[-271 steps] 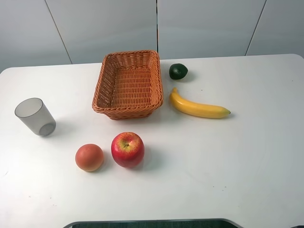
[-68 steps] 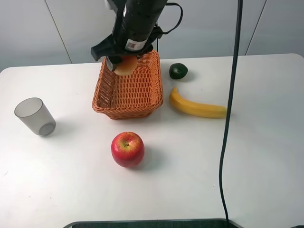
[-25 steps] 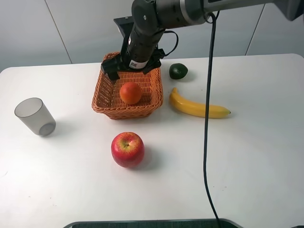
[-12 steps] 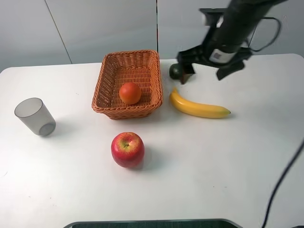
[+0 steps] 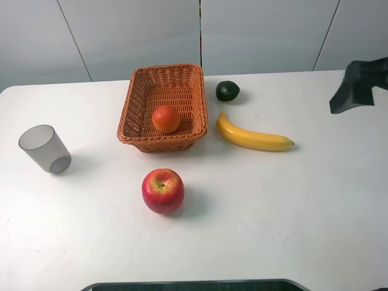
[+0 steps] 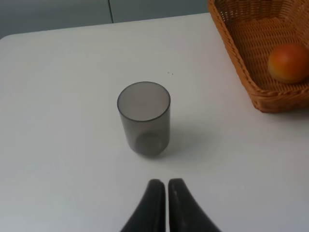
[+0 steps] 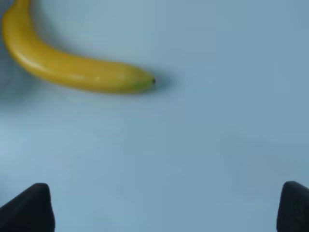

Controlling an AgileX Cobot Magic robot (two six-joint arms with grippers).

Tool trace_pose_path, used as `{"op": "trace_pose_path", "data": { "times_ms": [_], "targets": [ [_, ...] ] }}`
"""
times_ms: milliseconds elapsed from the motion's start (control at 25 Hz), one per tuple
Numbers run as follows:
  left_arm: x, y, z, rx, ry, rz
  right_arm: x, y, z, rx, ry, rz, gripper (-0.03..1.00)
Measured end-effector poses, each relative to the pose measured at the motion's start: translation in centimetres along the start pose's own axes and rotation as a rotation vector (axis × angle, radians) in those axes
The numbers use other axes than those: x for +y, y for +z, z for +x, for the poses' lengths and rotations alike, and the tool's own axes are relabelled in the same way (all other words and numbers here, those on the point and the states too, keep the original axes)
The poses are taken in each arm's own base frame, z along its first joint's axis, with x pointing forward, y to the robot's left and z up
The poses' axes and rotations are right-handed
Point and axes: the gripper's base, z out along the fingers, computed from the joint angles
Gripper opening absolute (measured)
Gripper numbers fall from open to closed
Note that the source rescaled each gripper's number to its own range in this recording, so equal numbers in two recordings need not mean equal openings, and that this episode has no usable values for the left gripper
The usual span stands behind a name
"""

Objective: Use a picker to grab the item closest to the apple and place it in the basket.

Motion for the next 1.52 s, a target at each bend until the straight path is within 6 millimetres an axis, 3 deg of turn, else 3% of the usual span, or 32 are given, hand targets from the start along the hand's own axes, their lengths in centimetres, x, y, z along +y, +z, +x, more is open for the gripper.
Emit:
{"op": "trace_pose_path", "data": {
  "times_ms": [440,560,720,1160,1520],
  "targets": [
    [0.0,0.0,0.0,0.000,0.000,0.000,-2.6,-10.2,10.6,-0.384,-0.084,-0.010,1.00],
    [0.0,0.0,0.0,0.000,0.000,0.000,-3.3,-11.7,13.5,-0.498,-0.114,-0.013,1.00],
    [0.0,0.0,0.0,0.000,0.000,0.000,-4.0,-11.8,16.6,-0.635,-0.135,-0.020,1.00],
    [0.0,0.0,0.0,0.000,-0.002,0.000,-3.8,-8.6,16.9,-0.580,-0.194,-0.036,1.00],
    [0.0,0.0,0.0,0.000,-0.002,0.000,-3.8,-8.6,16.8,-0.590,-0.213,-0.032,1.00]
  ]
}}
